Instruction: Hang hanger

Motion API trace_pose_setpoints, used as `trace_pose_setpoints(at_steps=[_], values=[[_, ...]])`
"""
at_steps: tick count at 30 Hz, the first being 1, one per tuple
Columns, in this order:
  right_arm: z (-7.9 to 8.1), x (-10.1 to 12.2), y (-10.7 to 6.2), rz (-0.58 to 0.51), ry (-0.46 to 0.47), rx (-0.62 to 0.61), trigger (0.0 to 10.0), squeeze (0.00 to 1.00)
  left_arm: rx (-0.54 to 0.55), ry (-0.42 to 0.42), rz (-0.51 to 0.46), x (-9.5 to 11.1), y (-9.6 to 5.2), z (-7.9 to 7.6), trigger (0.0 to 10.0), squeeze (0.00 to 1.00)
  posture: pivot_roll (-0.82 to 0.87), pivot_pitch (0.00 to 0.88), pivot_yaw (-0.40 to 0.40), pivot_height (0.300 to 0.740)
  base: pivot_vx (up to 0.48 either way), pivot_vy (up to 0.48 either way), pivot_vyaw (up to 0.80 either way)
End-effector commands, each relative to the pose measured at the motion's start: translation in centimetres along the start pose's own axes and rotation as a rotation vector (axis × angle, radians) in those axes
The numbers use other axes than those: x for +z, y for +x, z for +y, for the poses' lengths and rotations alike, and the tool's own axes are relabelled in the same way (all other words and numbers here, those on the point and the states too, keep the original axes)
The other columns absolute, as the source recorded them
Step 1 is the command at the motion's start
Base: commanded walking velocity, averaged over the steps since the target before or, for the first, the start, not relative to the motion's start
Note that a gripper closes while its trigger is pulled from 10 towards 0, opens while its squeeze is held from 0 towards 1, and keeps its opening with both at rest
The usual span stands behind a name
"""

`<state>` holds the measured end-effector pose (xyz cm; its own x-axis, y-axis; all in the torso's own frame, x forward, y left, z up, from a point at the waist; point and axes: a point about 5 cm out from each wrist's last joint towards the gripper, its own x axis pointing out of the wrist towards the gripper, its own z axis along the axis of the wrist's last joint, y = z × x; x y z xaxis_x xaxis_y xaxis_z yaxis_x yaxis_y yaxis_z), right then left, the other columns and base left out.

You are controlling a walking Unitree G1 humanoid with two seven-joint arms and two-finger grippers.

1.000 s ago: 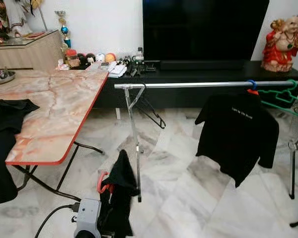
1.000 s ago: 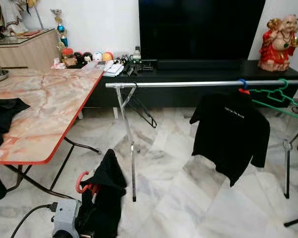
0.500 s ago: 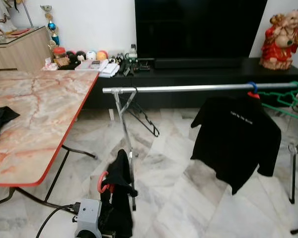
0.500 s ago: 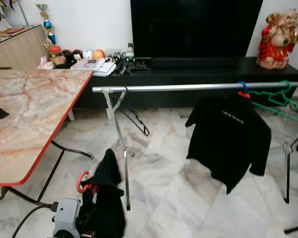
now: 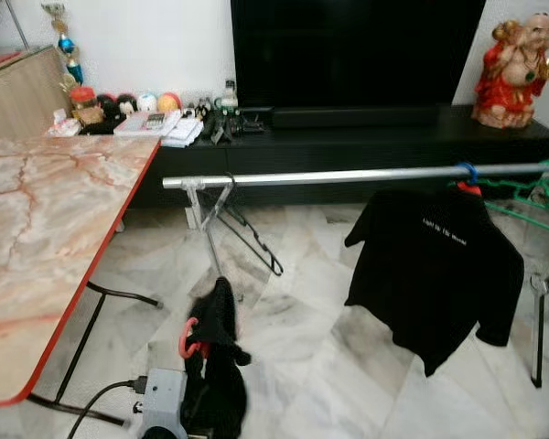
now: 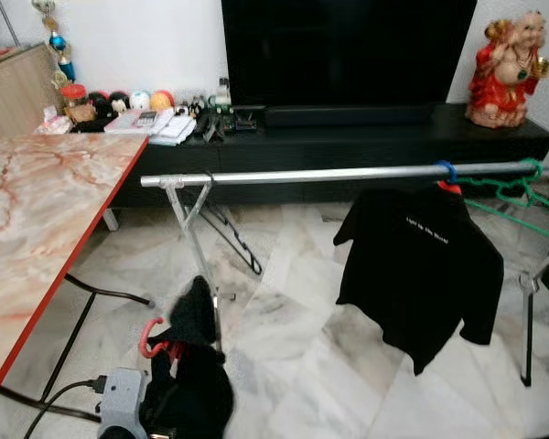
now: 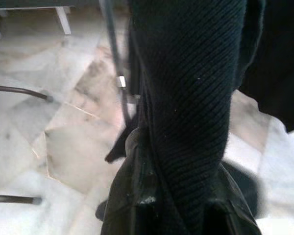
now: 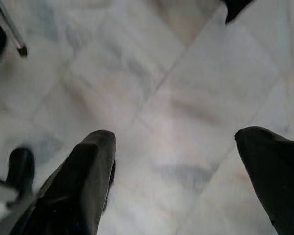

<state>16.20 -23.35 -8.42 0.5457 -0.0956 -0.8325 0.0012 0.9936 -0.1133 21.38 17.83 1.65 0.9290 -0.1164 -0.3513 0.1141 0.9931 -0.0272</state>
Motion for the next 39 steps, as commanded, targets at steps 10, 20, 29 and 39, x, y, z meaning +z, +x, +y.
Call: trace_pose_setpoints(at_steps=[10, 20, 29, 39], values=[[0.86, 0.18, 0.11, -0.004, -0.02, 0.049, 10.0, 0.0, 0.036, -0.008, -0.01, 0.31, -0.14, 1.05, 10.0, 0.0, 0.13, 0.055, -0.02, 0.74, 0.0, 0.0, 0.4], [0.75, 0.08, 0.1, 0.005, -0.014, 0.033, 10.0, 0.0, 0.033, 0.0, -0.011, 0.33, -0.14, 1.05, 10.0, 0.0, 0.13, 0.052, -0.022, 0.74, 0.0, 0.0, 0.14], [0.79, 0.02, 0.1, 0.006, -0.016, 0.033, 10.0, 0.0, 0.027, 0.007, -0.011, 0.3, -0.01, 0.82, 10.0, 0.0, 0.13, 0.039, -0.022, 0.74, 0.0, -0.425, 0.0], [0.8, -0.1, 0.07, 0.01, -0.025, 0.037, 10.0, 0.0, 0.018, 0.012, -0.013, 0.23, 0.0, 0.56, 10.0, 0.0, 0.13, 0.023, -0.022, 0.74, 0.0, -0.48, 0.0]])
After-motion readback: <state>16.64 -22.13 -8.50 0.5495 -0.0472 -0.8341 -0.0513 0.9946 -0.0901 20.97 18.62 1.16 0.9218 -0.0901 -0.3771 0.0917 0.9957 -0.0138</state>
